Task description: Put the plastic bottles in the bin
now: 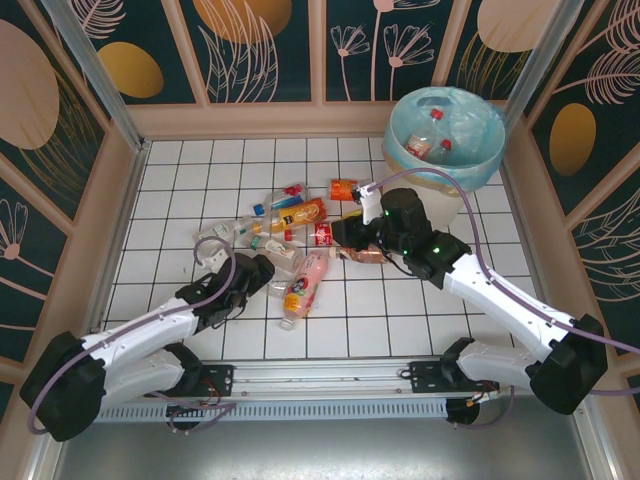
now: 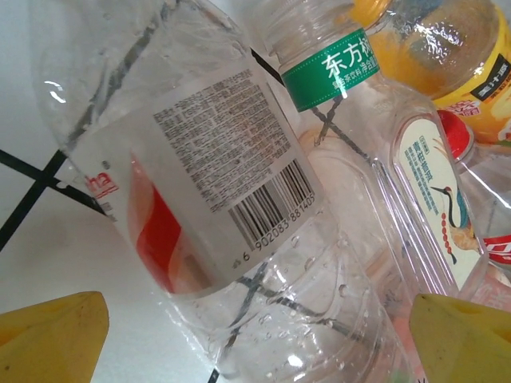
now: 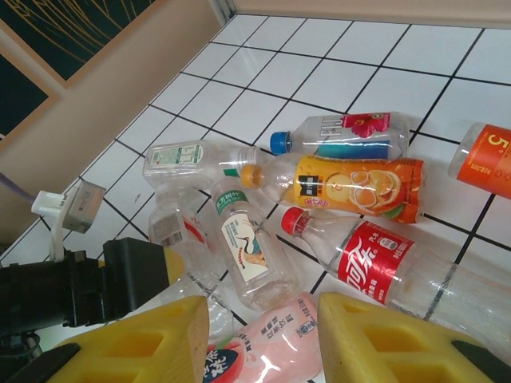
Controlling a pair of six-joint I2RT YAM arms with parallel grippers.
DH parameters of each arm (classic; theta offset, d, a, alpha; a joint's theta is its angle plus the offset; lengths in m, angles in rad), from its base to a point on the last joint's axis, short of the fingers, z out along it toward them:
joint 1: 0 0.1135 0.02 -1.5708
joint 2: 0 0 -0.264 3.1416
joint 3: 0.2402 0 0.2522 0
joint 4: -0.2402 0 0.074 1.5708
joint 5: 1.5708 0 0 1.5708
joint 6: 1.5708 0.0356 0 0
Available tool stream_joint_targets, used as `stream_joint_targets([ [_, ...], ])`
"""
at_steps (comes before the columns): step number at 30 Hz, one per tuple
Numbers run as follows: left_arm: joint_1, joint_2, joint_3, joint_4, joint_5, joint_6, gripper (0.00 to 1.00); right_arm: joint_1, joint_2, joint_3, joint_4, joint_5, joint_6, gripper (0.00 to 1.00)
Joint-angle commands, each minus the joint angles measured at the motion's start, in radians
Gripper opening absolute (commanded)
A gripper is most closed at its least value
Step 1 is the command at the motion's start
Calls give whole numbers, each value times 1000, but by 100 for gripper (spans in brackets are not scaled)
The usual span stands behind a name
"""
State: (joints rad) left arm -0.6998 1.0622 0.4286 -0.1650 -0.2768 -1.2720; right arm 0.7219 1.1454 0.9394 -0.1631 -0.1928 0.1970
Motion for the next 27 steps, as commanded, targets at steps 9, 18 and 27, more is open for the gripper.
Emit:
stream_joint_targets([
  [9,30,113,105,-70,7,121,94,8,-14,-34,11,-30,-5,42],
  [18,95,-48,41,-220,-2,169,87,8,-13,-54,13,-23,-16,42],
  [27,119,-42,97,-148,124,155,89,8,19,-47,36,-41,-8,43],
])
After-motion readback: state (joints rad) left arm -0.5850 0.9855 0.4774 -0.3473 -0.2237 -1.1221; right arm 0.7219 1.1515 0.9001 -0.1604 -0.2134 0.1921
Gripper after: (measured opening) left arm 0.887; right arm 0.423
